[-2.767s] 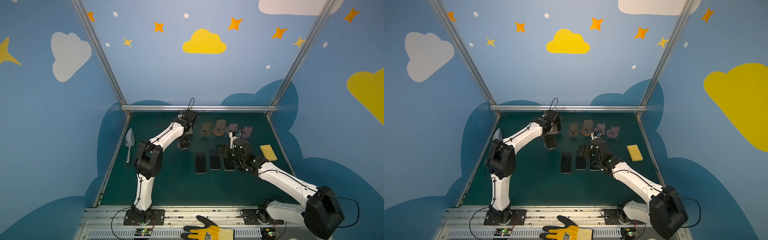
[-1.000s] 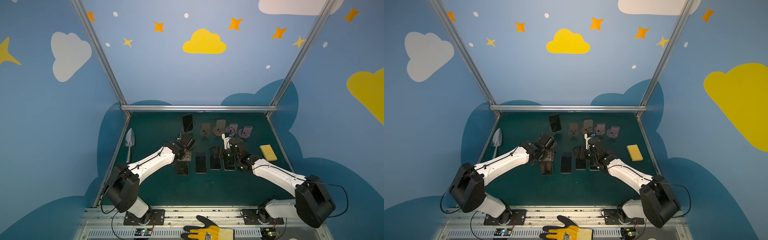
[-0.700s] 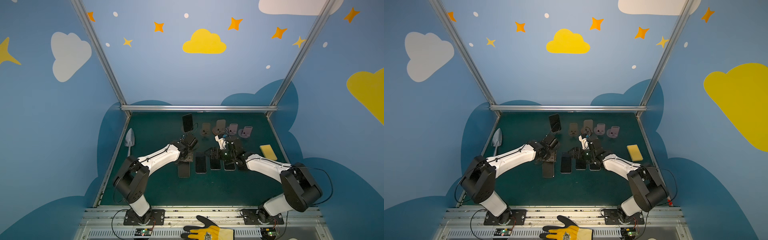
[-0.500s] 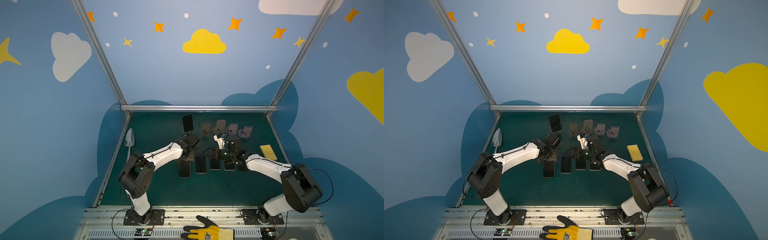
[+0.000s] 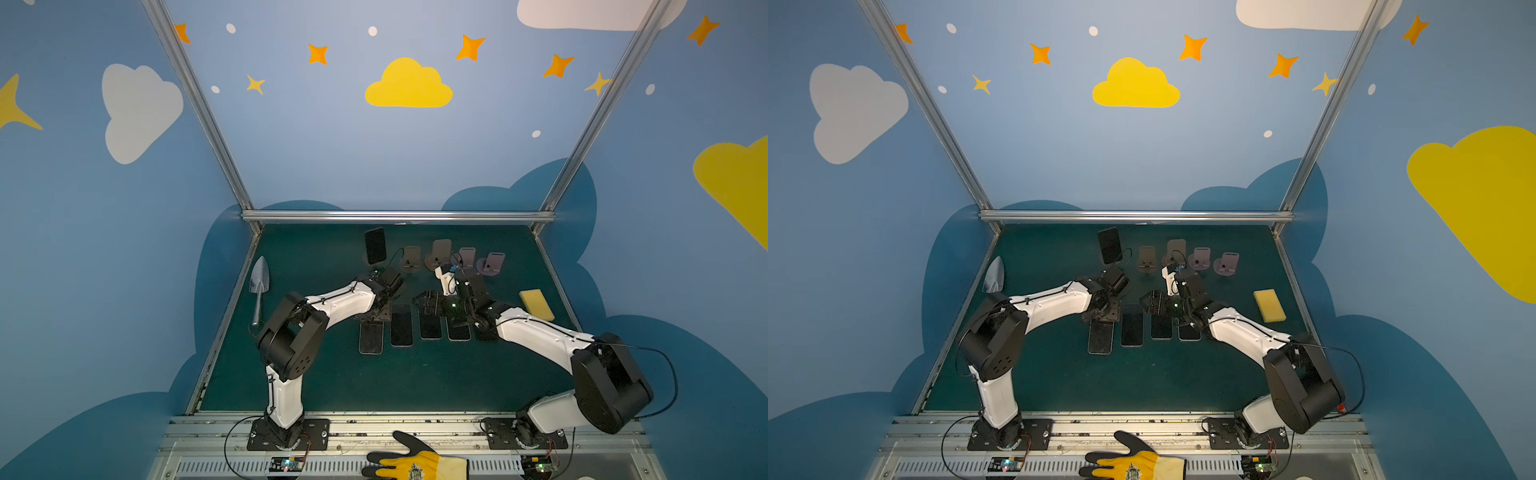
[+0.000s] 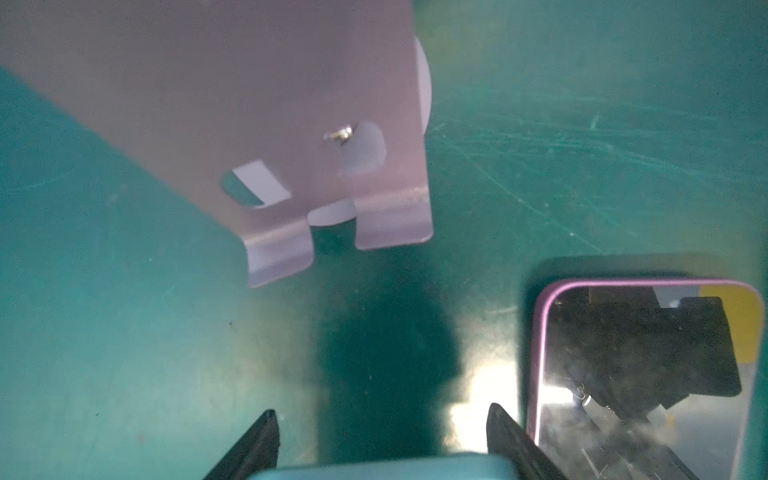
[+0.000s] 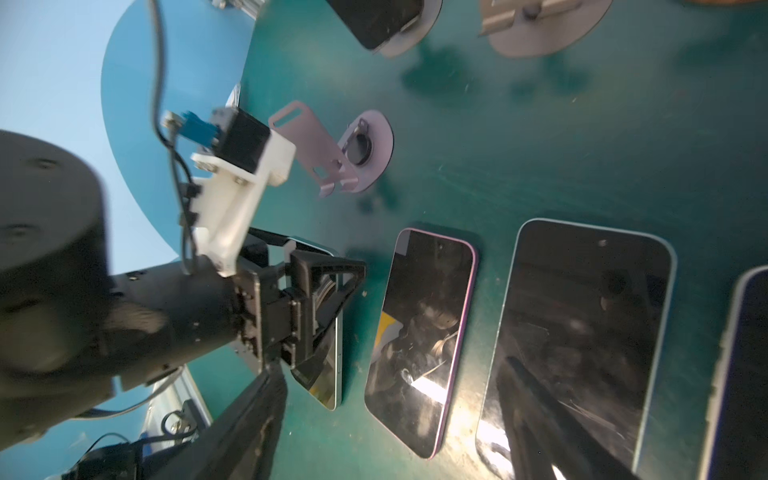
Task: Remove the phone from the phone stand
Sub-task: 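Lower the light-blue-edged phone flat beside the purple-edged phone with the left gripper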
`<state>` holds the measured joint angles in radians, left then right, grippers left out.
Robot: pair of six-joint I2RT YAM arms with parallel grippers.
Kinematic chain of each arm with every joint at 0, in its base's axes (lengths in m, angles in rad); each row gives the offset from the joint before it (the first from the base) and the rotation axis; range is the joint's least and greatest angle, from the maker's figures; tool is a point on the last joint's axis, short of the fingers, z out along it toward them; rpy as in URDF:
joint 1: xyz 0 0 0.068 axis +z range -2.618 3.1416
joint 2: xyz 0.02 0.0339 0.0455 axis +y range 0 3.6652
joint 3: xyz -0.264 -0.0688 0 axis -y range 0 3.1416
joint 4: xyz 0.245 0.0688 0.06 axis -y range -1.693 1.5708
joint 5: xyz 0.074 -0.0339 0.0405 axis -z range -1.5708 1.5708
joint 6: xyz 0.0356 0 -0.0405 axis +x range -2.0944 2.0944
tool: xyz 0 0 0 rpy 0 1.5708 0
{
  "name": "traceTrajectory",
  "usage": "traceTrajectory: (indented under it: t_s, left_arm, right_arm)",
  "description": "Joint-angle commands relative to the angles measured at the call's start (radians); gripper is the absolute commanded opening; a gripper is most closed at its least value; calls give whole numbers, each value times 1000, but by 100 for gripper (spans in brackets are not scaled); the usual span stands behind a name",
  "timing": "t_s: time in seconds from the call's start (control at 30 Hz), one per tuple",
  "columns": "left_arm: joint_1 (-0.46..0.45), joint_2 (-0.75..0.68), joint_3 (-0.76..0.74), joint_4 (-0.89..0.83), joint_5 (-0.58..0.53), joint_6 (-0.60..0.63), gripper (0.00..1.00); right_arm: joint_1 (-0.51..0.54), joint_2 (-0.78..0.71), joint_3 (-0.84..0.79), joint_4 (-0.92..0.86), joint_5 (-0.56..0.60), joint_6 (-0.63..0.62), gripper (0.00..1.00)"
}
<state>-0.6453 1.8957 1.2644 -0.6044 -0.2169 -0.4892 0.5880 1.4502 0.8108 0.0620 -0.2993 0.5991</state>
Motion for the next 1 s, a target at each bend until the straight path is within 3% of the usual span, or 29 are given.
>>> traceTrajectory:
  t_s: [0.0, 0.73, 0.97]
  left_arm:
    - [16, 42, 21, 39, -1, -18, 58]
    - [24, 98, 52, 36, 42, -28, 63]
    - [36, 75, -11, 108, 135, -50, 65]
  right_arm:
    - [6, -21, 8, -28, 37, -15, 80]
    - [4, 11, 15, -29, 34, 9, 80]
    - [0, 13, 13, -30, 46, 22, 80]
